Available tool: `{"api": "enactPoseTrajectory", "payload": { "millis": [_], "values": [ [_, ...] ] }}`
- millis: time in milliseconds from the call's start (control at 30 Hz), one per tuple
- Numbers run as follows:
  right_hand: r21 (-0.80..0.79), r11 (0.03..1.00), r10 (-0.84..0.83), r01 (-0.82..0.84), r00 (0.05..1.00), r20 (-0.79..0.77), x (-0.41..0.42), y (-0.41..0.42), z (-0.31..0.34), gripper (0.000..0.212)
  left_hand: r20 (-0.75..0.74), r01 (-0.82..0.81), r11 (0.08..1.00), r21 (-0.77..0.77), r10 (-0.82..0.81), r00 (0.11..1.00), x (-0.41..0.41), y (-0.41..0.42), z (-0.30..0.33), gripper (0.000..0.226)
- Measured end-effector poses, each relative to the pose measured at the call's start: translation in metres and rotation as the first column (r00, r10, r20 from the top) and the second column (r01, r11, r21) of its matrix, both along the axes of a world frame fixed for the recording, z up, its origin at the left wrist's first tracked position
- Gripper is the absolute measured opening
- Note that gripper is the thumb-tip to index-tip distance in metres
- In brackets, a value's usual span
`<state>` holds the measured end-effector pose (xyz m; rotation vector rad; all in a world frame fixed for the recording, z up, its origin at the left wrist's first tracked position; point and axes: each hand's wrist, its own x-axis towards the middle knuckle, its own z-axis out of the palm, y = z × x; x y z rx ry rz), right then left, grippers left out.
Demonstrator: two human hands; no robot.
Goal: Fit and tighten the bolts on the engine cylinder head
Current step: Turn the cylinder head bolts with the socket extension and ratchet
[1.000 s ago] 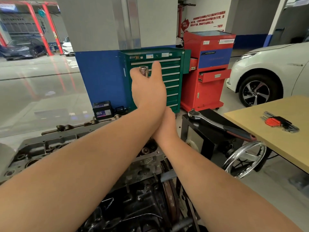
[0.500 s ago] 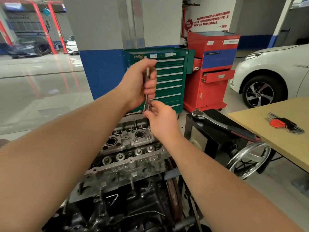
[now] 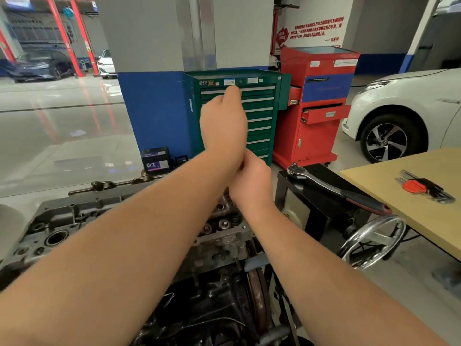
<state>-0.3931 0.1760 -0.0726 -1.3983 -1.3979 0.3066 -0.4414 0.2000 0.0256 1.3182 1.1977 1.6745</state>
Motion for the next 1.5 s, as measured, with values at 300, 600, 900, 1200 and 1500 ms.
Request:
{"api": "enactPoseTrajectory", "payload": {
  "millis": [300, 600, 900, 1200, 1500],
  "values": [
    [-0.081, 0.985, 0.151, -0.151, 0.988, 0.0, -0.006, 0.005, -0.001, 0.019, 0.119, 0.72, 0.663, -0.205, -0.713, 0.691, -0.05, 0.02, 0.011, 0.043],
    [-0.035, 0.999, -0.012, 0.018, 0.99, 0.144, -0.001, 0.001, 0.003, 0.041, 0.045, -0.046, 0.999, -0.004, 0.046, 0.998, -0.003, -0.018, 0.0, 0.033],
    [0.011, 0.993, 0.12, -0.12, 0.992, -0.038, -0.004, 0.002, -0.006, 0.011, -0.063, 0.604, 0.781, -0.16, -0.618, 0.783, -0.039, 0.02, 0.012, 0.051],
    [-0.006, 0.996, 0.091, -0.091, 0.979, 0.18, -0.004, 0.007, -0.003, 0.024, 0.027, -0.021, 1.0, -0.011, 0.021, 0.999, -0.022, -0.016, -0.004, 0.027],
    [0.011, 0.988, 0.156, -0.156, 0.987, 0.038, 0.002, 0.005, -0.005, 0.036, -0.064, -0.222, 0.975, 0.023, 0.223, 0.973, 0.018, -0.006, -0.016, 0.024]
  ]
}}
